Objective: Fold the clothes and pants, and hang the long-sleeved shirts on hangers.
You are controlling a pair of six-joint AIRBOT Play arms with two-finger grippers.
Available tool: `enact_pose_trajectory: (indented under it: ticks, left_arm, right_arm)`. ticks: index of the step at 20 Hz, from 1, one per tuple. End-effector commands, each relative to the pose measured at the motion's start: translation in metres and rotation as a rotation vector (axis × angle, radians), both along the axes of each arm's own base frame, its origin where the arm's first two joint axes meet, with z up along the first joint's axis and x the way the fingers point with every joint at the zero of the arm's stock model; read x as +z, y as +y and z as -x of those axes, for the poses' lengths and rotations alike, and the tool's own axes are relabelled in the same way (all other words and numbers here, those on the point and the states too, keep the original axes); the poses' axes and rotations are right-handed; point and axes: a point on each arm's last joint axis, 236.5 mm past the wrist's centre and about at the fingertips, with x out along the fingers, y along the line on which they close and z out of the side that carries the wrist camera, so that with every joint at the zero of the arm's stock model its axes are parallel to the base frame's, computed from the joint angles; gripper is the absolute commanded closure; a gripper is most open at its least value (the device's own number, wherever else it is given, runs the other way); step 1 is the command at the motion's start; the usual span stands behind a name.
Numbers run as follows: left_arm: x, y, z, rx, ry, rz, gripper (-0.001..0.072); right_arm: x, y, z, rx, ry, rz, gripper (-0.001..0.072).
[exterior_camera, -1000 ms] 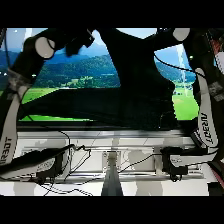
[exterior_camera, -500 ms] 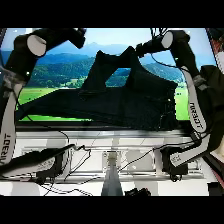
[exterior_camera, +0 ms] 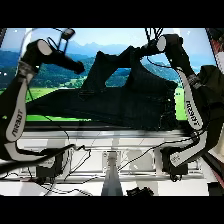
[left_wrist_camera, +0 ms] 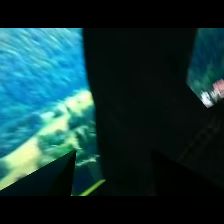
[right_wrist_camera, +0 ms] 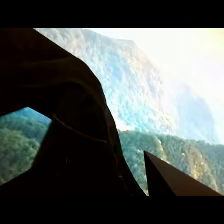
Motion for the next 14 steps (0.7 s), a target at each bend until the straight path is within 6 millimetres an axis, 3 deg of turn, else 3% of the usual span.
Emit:
enact_pose_trajectory:
  ticks: [1, 4, 6, 9, 12, 14]
  left_arm:
    - [-0.043, -0.052, 0.040, -0.293, 0.086, -0.035, 0.0167]
    - [-0.065, -0.083, 0.049, -0.438, 0.014, -0.178, 0.0167]
    - [-0.076, -0.088, 0.056, -0.554, -0.028, -0.313, 0.0168]
    - [-0.092, -0.105, 0.067, -0.598, -0.013, -0.318, 0.0168]
    - [-0.109, -0.110, 0.060, -0.590, -0.025, -0.318, 0.0169]
    - [-0.115, -0.113, 0.044, -0.567, -0.079, -0.324, 0.0171]
  right_arm:
    - [0.000, -0.003, -0.002, 0.000, -0.009, 0.019, 0.0162]
    - [0.000, -0.005, -0.002, 0.000, -0.010, 0.028, 0.0161]
    - [0.000, -0.008, -0.003, 0.001, -0.015, 0.045, 0.0161]
    - [0.000, -0.014, -0.004, -0.007, -0.013, 0.050, 0.0161]
    - [-0.003, -0.026, -0.003, -0.027, 0.004, 0.053, 0.0162]
    - [-0.005, -0.039, -0.002, -0.048, 0.023, 0.056, 0.0161]
